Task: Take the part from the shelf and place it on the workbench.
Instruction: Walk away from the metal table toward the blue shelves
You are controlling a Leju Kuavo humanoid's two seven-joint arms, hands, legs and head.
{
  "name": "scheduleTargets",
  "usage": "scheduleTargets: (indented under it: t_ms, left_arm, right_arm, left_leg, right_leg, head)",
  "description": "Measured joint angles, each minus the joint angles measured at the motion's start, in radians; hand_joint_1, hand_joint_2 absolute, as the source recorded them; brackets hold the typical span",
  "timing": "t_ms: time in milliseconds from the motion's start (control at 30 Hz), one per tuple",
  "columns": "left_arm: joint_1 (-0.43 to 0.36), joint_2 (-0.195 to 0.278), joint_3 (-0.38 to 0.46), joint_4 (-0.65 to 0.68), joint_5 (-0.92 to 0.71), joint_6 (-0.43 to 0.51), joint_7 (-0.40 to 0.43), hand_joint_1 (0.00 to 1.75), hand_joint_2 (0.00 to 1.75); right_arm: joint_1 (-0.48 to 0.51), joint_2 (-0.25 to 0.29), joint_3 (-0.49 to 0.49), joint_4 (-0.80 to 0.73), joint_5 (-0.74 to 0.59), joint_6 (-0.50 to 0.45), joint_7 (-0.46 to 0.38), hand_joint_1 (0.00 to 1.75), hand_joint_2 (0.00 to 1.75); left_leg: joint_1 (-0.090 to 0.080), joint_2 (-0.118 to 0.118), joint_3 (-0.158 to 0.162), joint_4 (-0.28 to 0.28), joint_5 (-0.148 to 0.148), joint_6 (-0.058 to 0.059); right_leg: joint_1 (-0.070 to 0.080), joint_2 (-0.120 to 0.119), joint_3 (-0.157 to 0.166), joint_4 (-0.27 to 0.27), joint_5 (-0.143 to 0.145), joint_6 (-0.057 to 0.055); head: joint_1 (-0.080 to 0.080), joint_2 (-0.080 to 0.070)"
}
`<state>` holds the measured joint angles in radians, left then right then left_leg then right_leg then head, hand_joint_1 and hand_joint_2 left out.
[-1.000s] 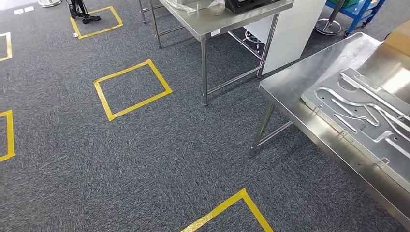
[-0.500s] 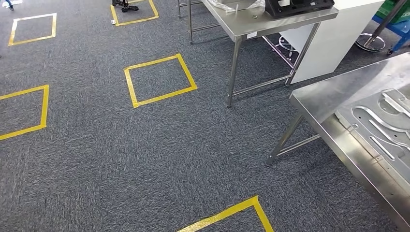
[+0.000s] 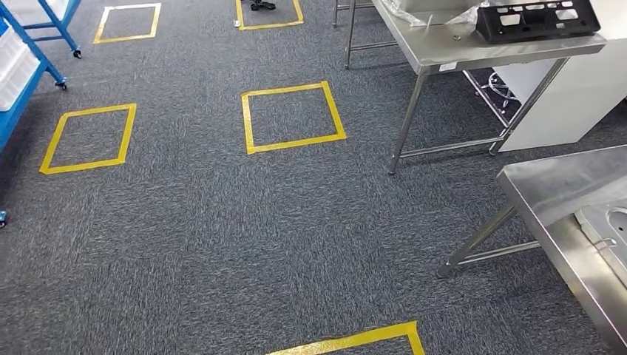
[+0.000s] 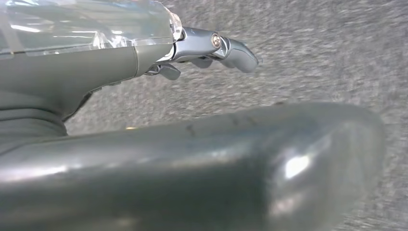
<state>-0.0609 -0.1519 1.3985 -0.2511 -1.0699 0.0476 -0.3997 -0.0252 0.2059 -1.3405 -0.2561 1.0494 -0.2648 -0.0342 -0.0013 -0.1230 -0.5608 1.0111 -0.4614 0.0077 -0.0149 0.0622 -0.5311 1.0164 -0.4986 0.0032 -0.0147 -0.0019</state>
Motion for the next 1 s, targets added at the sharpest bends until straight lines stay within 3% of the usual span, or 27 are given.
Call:
scheduleTargets:
  t_ms: [67,133,200,233,267,300,367,433,500,567,633,700,733,767,800,867,933,1000]
  left_arm:
    - [0.005,0.002,0.0,0.0,-0.004,0.0,0.011,0.0,0.0]
    - [0.004,0.003,0.0,0.0,-0.006,0.0,0.017,0.0,0.0]
    - [0.003,0.004,0.0,0.0,-0.007,-0.001,0.02,0.0,0.0]
    - [0.004,0.004,0.0,0.0,-0.007,-0.002,0.021,0.0,0.0]
    - [0.005,0.005,0.0,0.0,-0.007,-0.003,0.021,0.0,0.0]
    - [0.006,0.006,0.0,0.0,-0.007,-0.004,0.021,0.0,0.0]
    - [0.005,0.007,0.001,0.0,-0.007,-0.006,0.018,0.0,0.0]
    - [0.002,0.008,0.001,-0.001,-0.007,-0.008,0.01,0.0,0.0]
    - [0.004,0.01,0.001,-0.002,-0.008,-0.009,0.002,0.0,0.0]
    - [0.006,0.012,0.001,-0.002,-0.009,-0.01,-0.002,0.0,0.0]
    - [0.004,0.012,0.001,-0.003,-0.01,-0.01,-0.003,0.0,0.0]
    - [0.002,0.012,0.001,-0.003,-0.01,-0.01,-0.002,0.0,0.0]
    - [0.003,0.012,0.001,-0.003,-0.011,-0.01,0.0,0.0,0.0]
    - [0.003,0.012,0.001,-0.003,-0.011,-0.01,0.002,0.0,0.0]
    - [0.004,0.012,0.001,-0.003,-0.011,-0.01,0.004,0.0,0.0]
    - [0.003,0.011,0.001,-0.003,-0.011,-0.008,0.008,0.0,0.0]
    - [0.002,0.01,0.001,-0.003,-0.01,-0.007,0.01,0.0,0.0]
    - [0.004,0.01,0.002,-0.003,-0.01,-0.007,0.011,0.0,0.0]
  right_arm:
    - [0.0,0.004,0.001,0.0,0.005,0.006,-0.002,0.0,0.0]
    - [0.004,0.005,0.001,0.0,0.011,0.012,-0.007,0.0,0.0]
    - [0.007,0.005,0.001,0.0,0.017,0.015,-0.011,0.0,0.0]
    - [0.007,0.005,0.001,0.0,0.019,0.015,-0.012,0.0,0.0]
    - [0.007,0.005,0.001,0.0,0.02,0.016,-0.013,0.0,0.0]
    - [0.006,0.005,0.002,-0.001,0.021,0.016,-0.014,0.0,0.0]
    - [0.006,0.006,0.002,-0.001,0.025,0.019,-0.019,0.0,0.0]
    - [0.006,0.006,0.002,-0.001,0.029,0.03,-0.023,0.0,0.0]
    - [0.003,0.006,0.002,-0.001,0.034,0.047,-0.025,0.0,0.0]
    - [0.0,0.006,0.003,-0.001,0.038,0.059,-0.025,0.0,0.0]
    - [0.003,0.006,0.003,-0.001,0.04,0.063,-0.024,0.0,0.0]
    - [0.006,0.006,0.003,-0.001,0.045,0.064,-0.023,0.0,0.0]
    - [0.008,0.006,0.003,-0.001,0.048,0.064,-0.022,0.0,0.0]
    - [0.008,0.006,0.003,-0.001,0.051,0.064,-0.021,0.0,0.0]
    - [0.008,0.006,0.003,-0.001,0.052,0.064,-0.02,0.0,0.0]
    - [0.009,0.006,0.003,-0.001,0.054,0.064,-0.019,0.0,0.0]
    - [0.008,0.006,0.004,-0.001,0.056,0.064,-0.019,0.0,0.0]
    - [0.006,0.006,0.004,-0.001,0.059,0.064,-0.019,0.0,0.0]
  left_leg:
    - [-0.001,0.03,-0.017,0.032,-0.023,-0.009]
    - [0.0,0.085,-0.07,0.143,-0.085,-0.016]
    - [0.005,0.108,-0.129,0.268,-0.136,-0.023]
    - [0.007,0.112,-0.139,0.29,-0.136,-0.025]
    - [0.009,0.116,-0.127,0.27,-0.117,-0.026]
    - [0.01,0.125,-0.095,0.214,-0.085,-0.025]
    - [0.006,0.164,-0.017,0.07,-0.033,-0.018]
    - [-0.003,0.186,0.016,0.002,-0.019,-0.008]
    - [-0.004,0.168,0.015,-0.004,-0.017,0.002]
    - [0.0,0.15,0.018,-0.014,-0.009,0.013]
    - [0.002,0.132,0.018,-0.019,-0.002,0.022]
    - [0.001,0.109,0.014,-0.018,0.0,0.026]
    - [0.001,0.096,0.014,-0.017,0.0,0.026]
    - [0.001,0.082,0.014,-0.015,0.0,0.026]
    - [0.002,0.068,0.014,-0.012,-0.001,0.024]
    - [0.002,0.043,0.012,-0.004,-0.004,0.017]
    - [0.002,0.023,0.005,0.002,-0.005,0.006]
    - [0.003,0.005,-0.002,0.001,-0.002,-0.007]
  right_leg:
    - [-0.003,-0.025,0.004,-0.009,0.004,-0.012]
    - [-0.001,-0.055,0.006,-0.013,0.004,-0.022]
    - [0.003,-0.086,0.005,-0.013,0.002,-0.025]
    - [0.004,-0.1,0.006,-0.013,0.001,-0.025]
    - [0.005,-0.113,0.007,-0.012,0.0,-0.025]
    - [0.005,-0.125,0.009,-0.012,-0.002,-0.023]
    - [0.008,-0.146,0.016,-0.011,-0.007,-0.016]
    - [0.01,-0.164,0.021,-0.01,-0.012,-0.006]
    - [0.011,-0.179,0.025,-0.011,-0.014,0.004]
    - [0.007,-0.149,0.02,0.011,-0.034,0.014]
    - [0.003,-0.092,-0.023,0.106,-0.092,0.02]
    - [0.002,-0.069,-0.089,0.235,-0.144,0.023]
    - [0.001,-0.066,-0.108,0.268,-0.146,0.024]
    - [0.0,-0.065,-0.108,0.259,-0.125,0.024]
    - [-0.001,-0.06,-0.089,0.211,-0.087,0.024]
    - [-0.006,-0.024,-0.032,0.077,-0.02,0.024]
    - [-0.007,0.003,-0.006,0.011,-0.003,0.019]
    - [-0.004,-0.009,-0.005,0.007,-0.002,0.008]
  head:
    - [-0.002,0.0]
    - [-0.005,0.0]
    - [-0.006,0.0]
    - [-0.006,0.0]
    - [-0.006,0.0]
    - [-0.006,0.0]
    - [-0.006,0.0]
    - [-0.006,0.0]
    - [-0.005,0.0]
    - [-0.004,0.0]
    - [-0.003,0.0]
    - [-0.002,0.0]
    - [-0.003,0.0]
    - [-0.002,0.0]
    - [-0.002,0.0]
    - [-0.002,0.0]
    - [-0.003,0.0]
    - [-0.003,0.0]
